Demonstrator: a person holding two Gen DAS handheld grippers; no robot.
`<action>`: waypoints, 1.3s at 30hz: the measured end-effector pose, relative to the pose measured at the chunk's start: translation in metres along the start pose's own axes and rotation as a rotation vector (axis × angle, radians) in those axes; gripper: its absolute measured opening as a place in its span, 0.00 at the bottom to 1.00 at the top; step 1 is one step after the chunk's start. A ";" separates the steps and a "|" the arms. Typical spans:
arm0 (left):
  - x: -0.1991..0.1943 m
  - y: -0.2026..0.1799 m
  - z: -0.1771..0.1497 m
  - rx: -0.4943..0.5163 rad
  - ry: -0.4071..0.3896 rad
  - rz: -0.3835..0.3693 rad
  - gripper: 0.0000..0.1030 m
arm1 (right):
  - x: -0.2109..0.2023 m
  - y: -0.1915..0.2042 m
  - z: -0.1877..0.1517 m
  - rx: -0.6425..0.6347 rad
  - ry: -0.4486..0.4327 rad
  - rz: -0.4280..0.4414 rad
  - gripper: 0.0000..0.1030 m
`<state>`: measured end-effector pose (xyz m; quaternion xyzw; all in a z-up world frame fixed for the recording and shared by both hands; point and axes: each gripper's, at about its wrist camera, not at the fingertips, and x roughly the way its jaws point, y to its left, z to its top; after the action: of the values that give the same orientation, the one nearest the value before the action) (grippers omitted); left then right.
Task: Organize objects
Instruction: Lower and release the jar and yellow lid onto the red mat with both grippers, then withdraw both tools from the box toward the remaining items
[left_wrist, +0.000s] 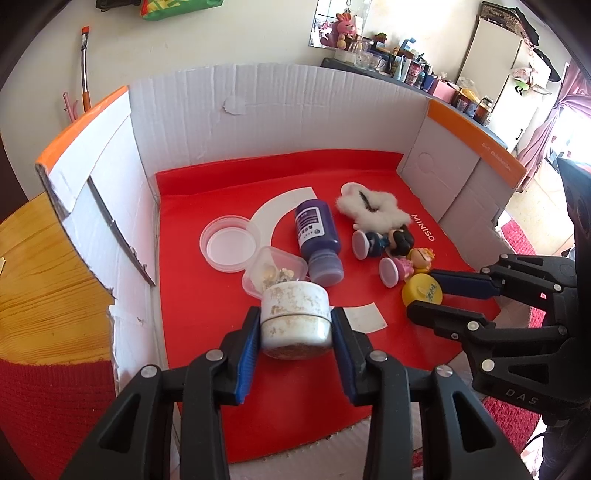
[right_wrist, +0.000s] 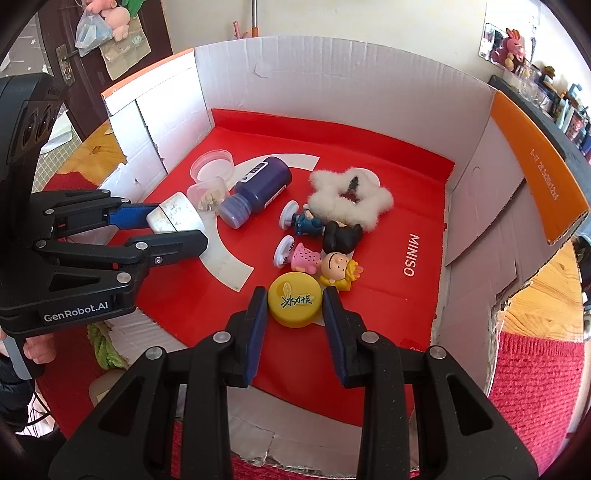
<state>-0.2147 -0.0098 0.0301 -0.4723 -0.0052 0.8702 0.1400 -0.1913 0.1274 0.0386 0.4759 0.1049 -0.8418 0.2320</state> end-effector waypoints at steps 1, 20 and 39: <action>-0.001 -0.001 0.000 0.003 0.000 -0.001 0.41 | 0.000 0.002 0.001 0.000 0.000 0.000 0.28; -0.017 -0.007 -0.006 0.013 -0.031 -0.003 0.54 | -0.005 0.009 0.001 0.003 -0.024 -0.006 0.56; -0.046 0.000 -0.018 -0.022 -0.084 0.016 0.78 | -0.038 0.014 -0.017 -0.004 -0.103 0.004 0.71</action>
<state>-0.1759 -0.0234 0.0575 -0.4370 -0.0167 0.8902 0.1275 -0.1554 0.1329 0.0627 0.4317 0.0934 -0.8645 0.2399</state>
